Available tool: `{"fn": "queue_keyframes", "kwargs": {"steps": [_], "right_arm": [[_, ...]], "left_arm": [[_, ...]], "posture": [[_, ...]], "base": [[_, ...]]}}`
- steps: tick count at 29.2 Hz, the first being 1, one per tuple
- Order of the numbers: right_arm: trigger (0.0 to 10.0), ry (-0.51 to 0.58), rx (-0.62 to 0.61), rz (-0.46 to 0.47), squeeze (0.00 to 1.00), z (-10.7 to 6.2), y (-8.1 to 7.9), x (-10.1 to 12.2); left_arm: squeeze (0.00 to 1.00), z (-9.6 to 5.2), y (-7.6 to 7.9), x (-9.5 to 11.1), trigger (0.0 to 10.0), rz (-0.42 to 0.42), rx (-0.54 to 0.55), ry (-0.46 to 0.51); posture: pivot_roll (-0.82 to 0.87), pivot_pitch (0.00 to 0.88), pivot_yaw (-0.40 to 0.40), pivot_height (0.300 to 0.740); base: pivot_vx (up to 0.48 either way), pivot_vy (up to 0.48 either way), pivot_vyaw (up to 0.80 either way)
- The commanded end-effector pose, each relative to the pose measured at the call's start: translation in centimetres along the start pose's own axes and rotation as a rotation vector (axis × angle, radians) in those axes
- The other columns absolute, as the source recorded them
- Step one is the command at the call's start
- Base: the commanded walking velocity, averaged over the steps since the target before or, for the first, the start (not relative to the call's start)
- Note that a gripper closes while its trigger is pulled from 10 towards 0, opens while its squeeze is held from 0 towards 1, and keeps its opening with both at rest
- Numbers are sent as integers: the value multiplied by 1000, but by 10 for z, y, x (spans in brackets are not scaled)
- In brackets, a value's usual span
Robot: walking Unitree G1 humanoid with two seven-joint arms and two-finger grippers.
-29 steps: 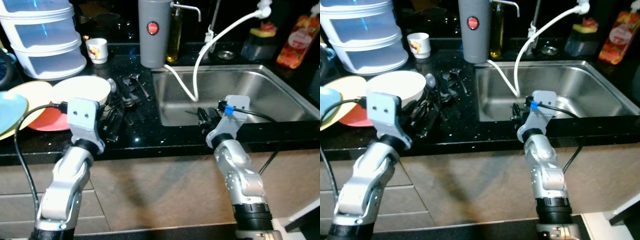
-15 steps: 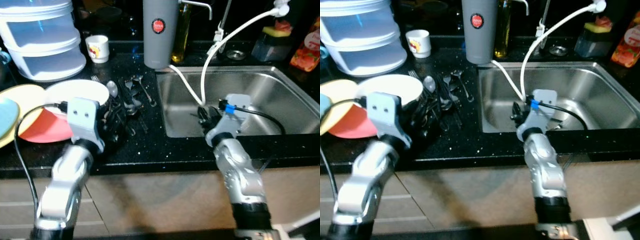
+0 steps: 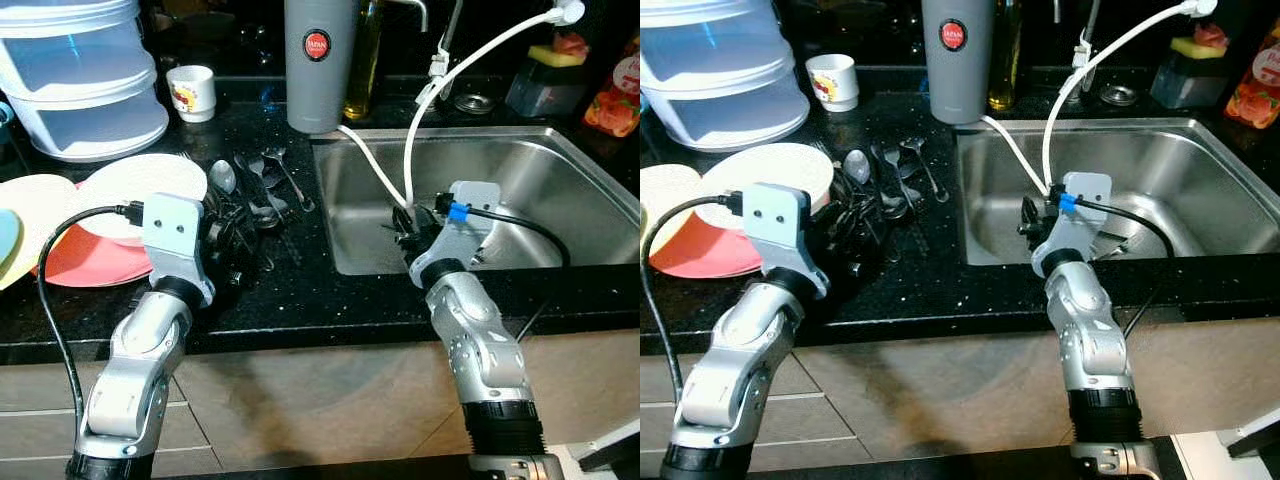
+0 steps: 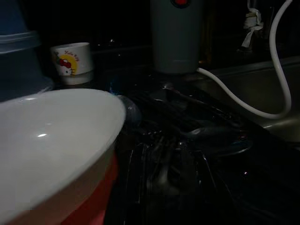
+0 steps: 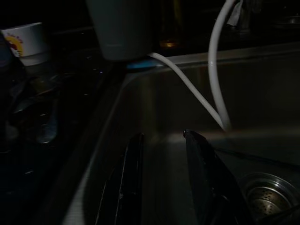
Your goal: Kitchen organization
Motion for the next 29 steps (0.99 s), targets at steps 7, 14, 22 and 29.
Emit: {"fn": "queue_keyframes", "kwargs": {"steps": [7, 14, 22, 29], "right_arm": [[10000, -28, 8, 9, 0, 0, -1, -6], [10000, -24, 12, 9, 0, 0, -2, -5], [10000, -24, 16, 10, 0, 0, -2, -4], [10000, -25, 21, 10, 0, 0, -4, -4]], "left_arm": [[0, -2, -1, 2, 10000, 16, 13, 6], [0, -1, -2, 3, 10000, 21, 19, 10], [0, -1, -2, 4, 10000, 28, 22, 15], [0, 0, -3, 4, 10000, 26, 27, 16]], "posture": [[26, 151, 3, 740], [26, 151, 2, 740], [25, 151, 3, 740], [25, 151, 3, 740]], "base": [[0, 0, 0], [0, 0, 0], [0, -36, 0], [0, -348, 0]]}}
Point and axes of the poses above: a point about 5 cm out from each wrist's last joint towards the gripper, its own z axis pointing out of the wrist towards the gripper, its own x axis along the axis of the wrist's last joint, y = z × x, the point moved 4 cm from there along z, pointing out of the wrist towards the gripper, and after that the axes turned 15 degrees about -z, right-handed, at the moved point
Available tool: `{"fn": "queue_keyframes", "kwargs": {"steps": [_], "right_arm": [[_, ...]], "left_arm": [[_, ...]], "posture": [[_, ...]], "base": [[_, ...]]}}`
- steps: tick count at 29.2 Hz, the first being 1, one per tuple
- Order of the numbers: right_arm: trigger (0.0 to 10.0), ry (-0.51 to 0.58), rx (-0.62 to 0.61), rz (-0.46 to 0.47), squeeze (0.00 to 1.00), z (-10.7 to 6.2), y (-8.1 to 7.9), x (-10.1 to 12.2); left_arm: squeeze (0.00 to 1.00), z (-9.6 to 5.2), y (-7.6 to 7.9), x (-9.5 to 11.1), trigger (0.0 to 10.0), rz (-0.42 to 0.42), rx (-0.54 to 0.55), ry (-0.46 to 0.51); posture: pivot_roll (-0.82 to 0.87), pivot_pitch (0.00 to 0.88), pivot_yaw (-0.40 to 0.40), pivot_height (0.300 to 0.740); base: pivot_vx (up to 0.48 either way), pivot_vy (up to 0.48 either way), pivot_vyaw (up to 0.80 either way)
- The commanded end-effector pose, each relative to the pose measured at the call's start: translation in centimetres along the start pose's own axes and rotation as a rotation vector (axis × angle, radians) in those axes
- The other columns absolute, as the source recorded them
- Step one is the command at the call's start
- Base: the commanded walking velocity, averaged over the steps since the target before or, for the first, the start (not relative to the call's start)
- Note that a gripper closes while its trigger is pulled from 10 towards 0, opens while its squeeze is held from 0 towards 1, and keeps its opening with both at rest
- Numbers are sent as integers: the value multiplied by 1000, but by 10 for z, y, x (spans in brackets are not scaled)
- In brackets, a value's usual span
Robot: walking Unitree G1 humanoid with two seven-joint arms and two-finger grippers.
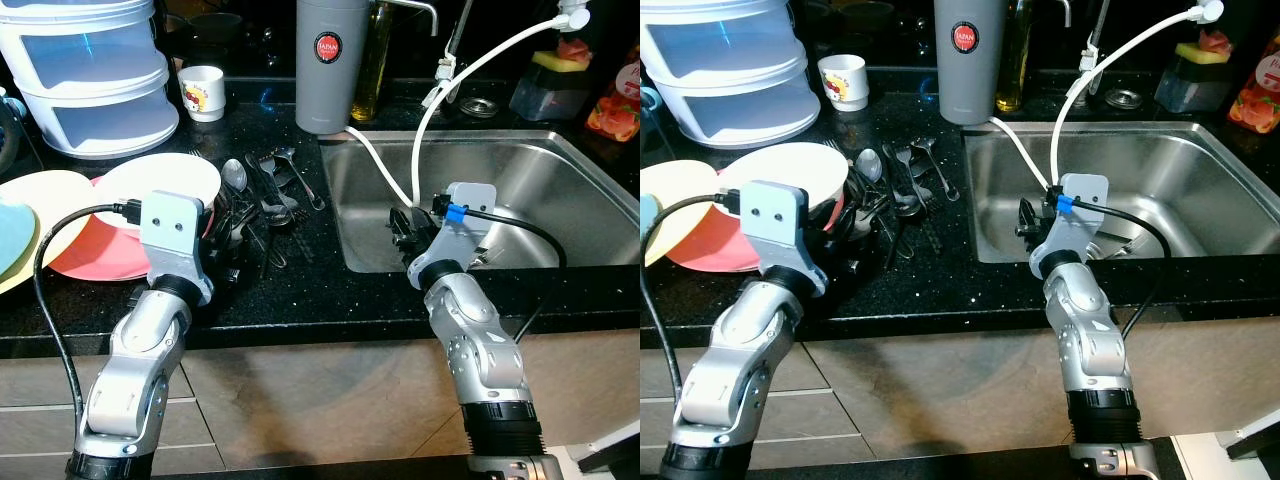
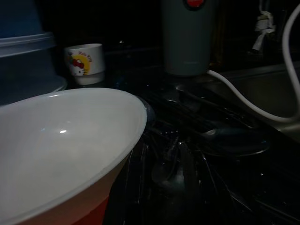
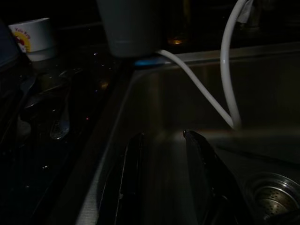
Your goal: Kitchen organization
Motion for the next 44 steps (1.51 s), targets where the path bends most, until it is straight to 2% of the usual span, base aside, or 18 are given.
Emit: {"fn": "queue_keyframes", "kwargs": {"steps": [1, 5, 11, 15, 16, 19, 23, 34, 44], "right_arm": [[10000, -23, 10, 8, 0, 0, -2, -4], [10000, -28, 15, 4, 0, 0, -3, -5], [10000, -25, 48, -53, 0, 0, -10, -3], [10000, -25, 52, -60, 0, 0, -11, -3], [10000, -26, 45, -29, 0, 0, -11, -4], [10000, -31, 37, -22, 0, 0, -10, -4], [10000, -31, 47, -31, 0, 0, -11, -4], [10000, -28, 46, -29, 0, -1, -11, -3], [10000, -27, 45, -24, 0, -1, -12, -3]], "left_arm": [[0, -2, -1, -1, 10000, 19, 5, -5], [0, -2, -2, -1, 10000, 19, 6, -5], [0, -2, -3, 0, 10000, 18, 10, -2], [0, -3, -4, 1, 10000, 19, 12, -1], [0, -3, -4, 1, 10000, 20, 14, -2], [0, -3, -5, 1, 10000, 20, 16, -1], [0, -3, -8, 2, 10000, -24, 32, 11], [0, -3, -12, 3, 10000, -45, 45, 9], [0, -3, -13, 4, 10000, -56, 44, 6]], "posture": [[25, 151, 3, 740], [25, 151, 3, 740], [26, 151, -1, 740], [28, 148, -4, 740], [28, 148, -4, 740], [28, 146, -4, 740], [27, 146, -2, 740], [28, 153, 2, 740], [31, 160, 5, 740]], "base": [[0, -368, 0], [0, -368, 0], [0, -367, 0], [0, -362, 641], [0, -356, 0], [0, -345, 0], [0, 0, 0], [0, 0, 0], [0, 480, 0]]}}
Point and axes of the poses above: a point about 5 cm out from each wrist's last joint towards the gripper, its own z axis pointing out of the wrist towards the gripper, its own x axis along the axis of the wrist's last joint, y = z × x, the point moved 4 cm from there along z, pointing out of the wrist towards the gripper, and after that the axes turned 15 degrees about -z, right-handed, at the moved point
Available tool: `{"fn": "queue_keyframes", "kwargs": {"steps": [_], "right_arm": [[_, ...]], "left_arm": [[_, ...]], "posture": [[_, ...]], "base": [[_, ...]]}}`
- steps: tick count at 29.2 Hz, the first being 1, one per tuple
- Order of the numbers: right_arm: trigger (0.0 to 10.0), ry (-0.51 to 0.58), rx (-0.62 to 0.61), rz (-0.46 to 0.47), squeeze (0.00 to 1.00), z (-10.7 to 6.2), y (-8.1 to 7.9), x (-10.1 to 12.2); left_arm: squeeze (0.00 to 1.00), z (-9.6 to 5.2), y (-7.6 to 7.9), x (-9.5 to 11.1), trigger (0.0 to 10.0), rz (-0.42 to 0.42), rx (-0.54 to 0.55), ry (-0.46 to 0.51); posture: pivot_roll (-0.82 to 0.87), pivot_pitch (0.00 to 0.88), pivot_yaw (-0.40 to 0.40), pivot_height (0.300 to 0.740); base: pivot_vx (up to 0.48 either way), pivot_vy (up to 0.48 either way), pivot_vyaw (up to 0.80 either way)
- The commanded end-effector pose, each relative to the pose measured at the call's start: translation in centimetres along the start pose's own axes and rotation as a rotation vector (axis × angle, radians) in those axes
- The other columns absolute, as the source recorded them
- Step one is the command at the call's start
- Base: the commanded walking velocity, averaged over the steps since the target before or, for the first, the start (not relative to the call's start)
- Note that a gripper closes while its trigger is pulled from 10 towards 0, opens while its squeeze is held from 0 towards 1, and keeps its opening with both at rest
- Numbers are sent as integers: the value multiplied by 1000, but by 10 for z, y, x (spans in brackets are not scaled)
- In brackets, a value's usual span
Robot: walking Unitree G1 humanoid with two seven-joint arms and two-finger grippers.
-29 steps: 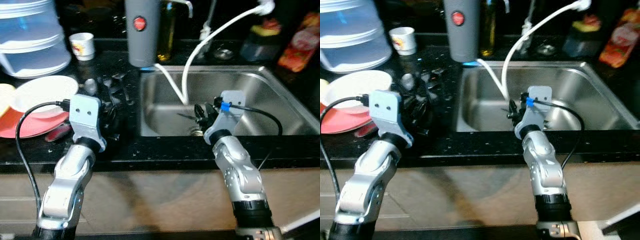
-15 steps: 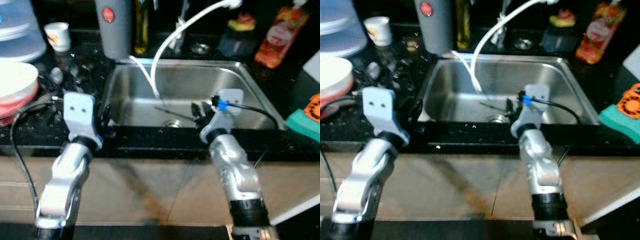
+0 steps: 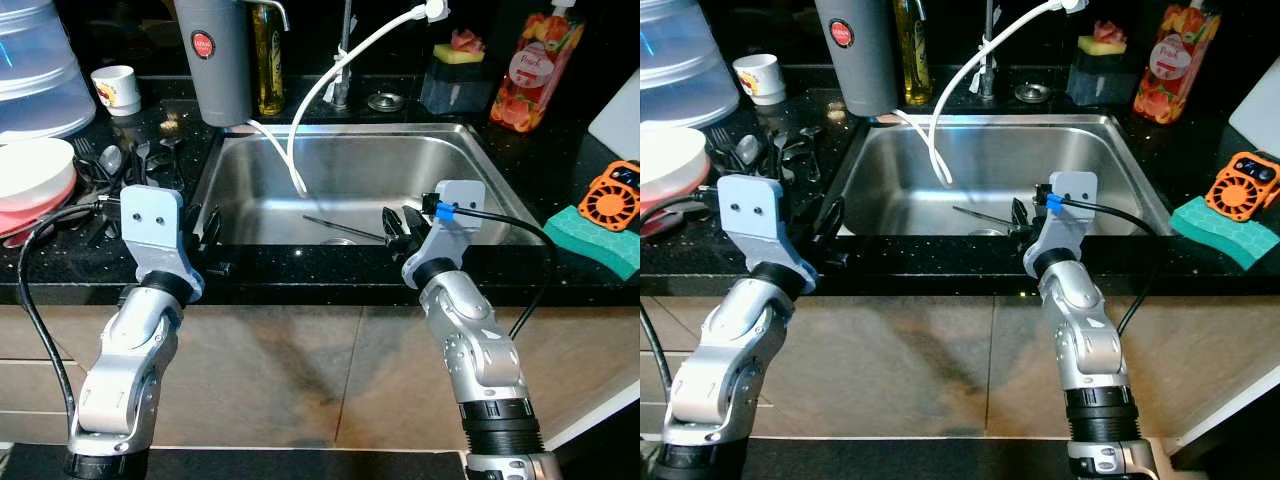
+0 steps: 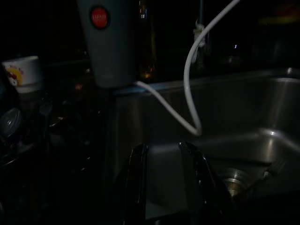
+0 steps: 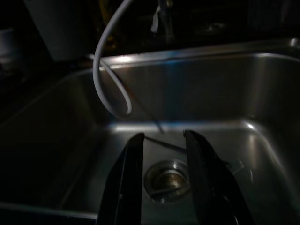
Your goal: Kitchen organization
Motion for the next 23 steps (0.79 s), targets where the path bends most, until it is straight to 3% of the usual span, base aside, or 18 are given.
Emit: {"fn": "queue_keyframes", "kwargs": {"steps": [1, 5, 23], "right_arm": [[10000, -33, 12, 14, 0, -2, -5, -8], [10000, -33, 12, 14, 0, -2, -5, -8], [10000, -30, -11, 5, 0, 0, 2, -6]], "left_arm": [[0, -1, -4, -2, 10000, -1, 10, -14], [0, -1, -6, -2, 10000, 26, 22, -16], [0, 6, 5, -10, 10000, -3, -48, -80]], "posture": [[31, 160, 5, 740], [30, 160, 6, 740], [25, 153, 9, 740]], "base": [[0, 480, 0], [0, 403, 0], [0, 0, 0]]}}
Point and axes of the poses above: a point about 5 cm out from each wrist's last joint towards the gripper, its own z axis pointing out of the wrist towards the gripper, its own x axis along the axis of the wrist's last joint, y = z × x, the point moved 4 cm from there along z, pointing out of the wrist towards the gripper, and after that the axes turned 15 degrees about -z, right-handed, at the moved point
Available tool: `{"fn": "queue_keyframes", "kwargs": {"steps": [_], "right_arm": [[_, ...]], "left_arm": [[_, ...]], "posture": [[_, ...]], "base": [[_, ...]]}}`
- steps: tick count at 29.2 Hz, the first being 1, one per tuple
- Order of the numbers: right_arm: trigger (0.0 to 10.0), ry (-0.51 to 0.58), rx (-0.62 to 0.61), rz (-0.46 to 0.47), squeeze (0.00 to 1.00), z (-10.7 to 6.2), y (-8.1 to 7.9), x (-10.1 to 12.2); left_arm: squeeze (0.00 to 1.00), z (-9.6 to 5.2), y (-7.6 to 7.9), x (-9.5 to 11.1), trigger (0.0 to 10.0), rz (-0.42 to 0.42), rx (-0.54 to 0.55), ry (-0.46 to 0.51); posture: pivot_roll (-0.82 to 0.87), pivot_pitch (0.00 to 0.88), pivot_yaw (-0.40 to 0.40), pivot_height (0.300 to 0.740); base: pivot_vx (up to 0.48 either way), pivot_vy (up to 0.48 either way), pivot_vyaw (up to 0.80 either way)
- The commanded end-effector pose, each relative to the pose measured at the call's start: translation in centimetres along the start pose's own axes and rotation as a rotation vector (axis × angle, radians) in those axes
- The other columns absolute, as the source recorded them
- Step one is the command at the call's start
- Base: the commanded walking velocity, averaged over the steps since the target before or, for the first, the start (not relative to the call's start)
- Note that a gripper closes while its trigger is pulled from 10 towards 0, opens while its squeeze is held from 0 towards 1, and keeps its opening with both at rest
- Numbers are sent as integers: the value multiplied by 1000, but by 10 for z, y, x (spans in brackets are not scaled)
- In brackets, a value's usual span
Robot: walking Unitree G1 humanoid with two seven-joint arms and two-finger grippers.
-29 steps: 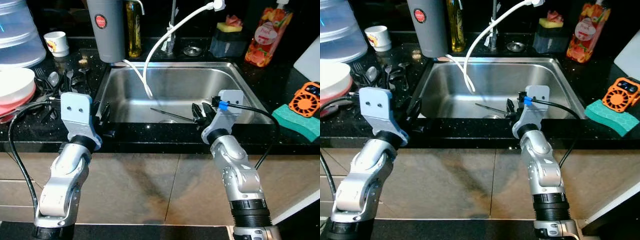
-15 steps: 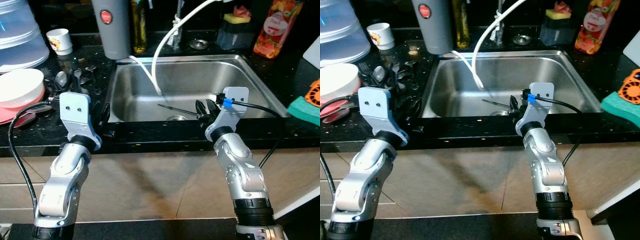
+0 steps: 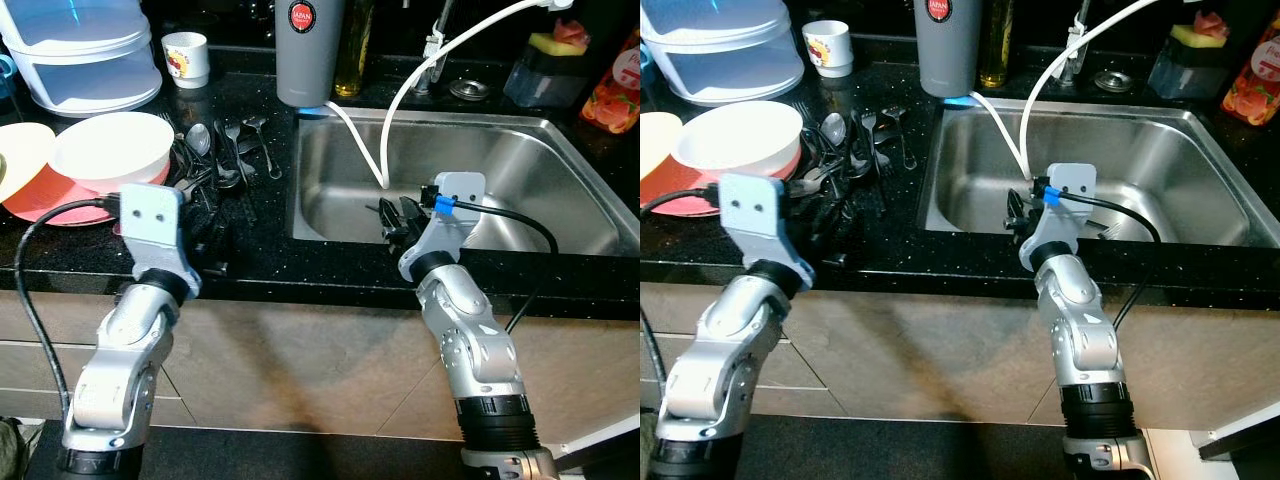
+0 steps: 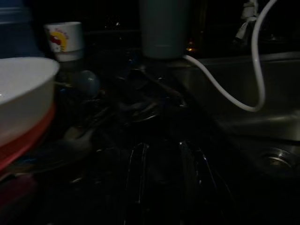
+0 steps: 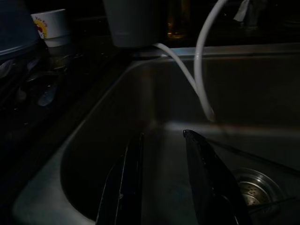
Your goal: Kitchen organization
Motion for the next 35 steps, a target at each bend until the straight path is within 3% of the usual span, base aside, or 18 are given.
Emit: {"fn": "queue_keyframes", "kwargs": {"steps": [1, 11, 20, 35], "right_arm": [[10000, -57, -14, 4, 0, -3, 5, -14], [10000, -65, -40, 18, 0, -1, 10, -15], [10000, -68, -27, 9, 0, 1, 8, -16], [10000, -56, 11, -5, 0, 2, 2, -14]], "left_arm": [[0, 0, 1, -7, 10000, -13, -8, -34], [0, 4, -1, -2, 10000, -25, 6, -13], [0, 3, -5, 3, 10000, -25, 23, 11], [0, 3, -25, 16, 10000, 31, 151, 84]], "posture": [[25, 153, 9, 740], [23, 152, 7, 740], [26, 150, 1, 740], [22, 140, -9, 740]], "base": [[0, 0, 0], [0, 0, 0], [0, 0, -404], [0, 0, 0]]}}
Point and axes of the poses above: a point about 5 cm out from each wrist's last joint towards the gripper, its own z axis pointing out of the wrist towards the gripper, its own x axis along the axis of the wrist's last joint, y = z × x, the point moved 4 cm from there along z, pointing out of the wrist towards the gripper, and after that the axes turned 15 degrees about -z, right-handed, at the moved point
